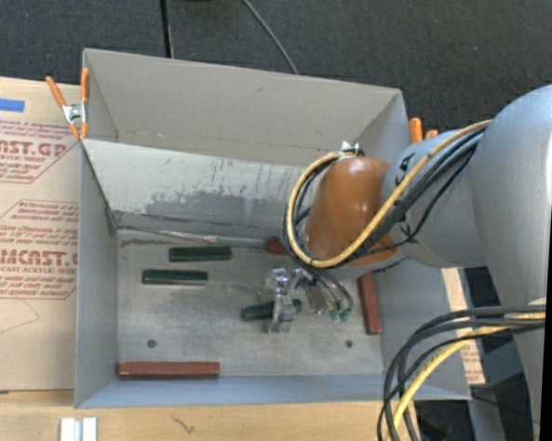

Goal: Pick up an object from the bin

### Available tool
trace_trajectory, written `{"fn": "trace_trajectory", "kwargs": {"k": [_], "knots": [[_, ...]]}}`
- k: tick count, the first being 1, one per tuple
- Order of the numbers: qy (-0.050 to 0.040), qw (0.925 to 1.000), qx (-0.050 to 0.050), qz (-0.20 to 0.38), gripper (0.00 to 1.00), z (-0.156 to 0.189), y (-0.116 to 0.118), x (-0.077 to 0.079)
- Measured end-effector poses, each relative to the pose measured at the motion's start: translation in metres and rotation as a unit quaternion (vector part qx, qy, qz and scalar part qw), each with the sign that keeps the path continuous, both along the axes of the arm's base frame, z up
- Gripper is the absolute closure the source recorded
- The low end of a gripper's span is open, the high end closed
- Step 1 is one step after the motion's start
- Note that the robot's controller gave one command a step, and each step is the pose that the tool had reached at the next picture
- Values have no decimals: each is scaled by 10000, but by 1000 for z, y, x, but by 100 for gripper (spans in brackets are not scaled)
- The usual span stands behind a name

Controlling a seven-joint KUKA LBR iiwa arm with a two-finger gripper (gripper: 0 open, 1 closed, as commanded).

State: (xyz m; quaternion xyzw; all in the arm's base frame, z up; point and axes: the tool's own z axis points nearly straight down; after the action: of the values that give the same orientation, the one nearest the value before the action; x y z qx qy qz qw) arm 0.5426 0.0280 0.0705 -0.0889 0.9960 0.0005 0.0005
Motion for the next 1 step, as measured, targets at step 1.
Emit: {"fn": "trace_trajectory", "kwargs": {"k": [1], "knots": [[0, 10000, 0, 0, 100, 0, 0, 0]]}}
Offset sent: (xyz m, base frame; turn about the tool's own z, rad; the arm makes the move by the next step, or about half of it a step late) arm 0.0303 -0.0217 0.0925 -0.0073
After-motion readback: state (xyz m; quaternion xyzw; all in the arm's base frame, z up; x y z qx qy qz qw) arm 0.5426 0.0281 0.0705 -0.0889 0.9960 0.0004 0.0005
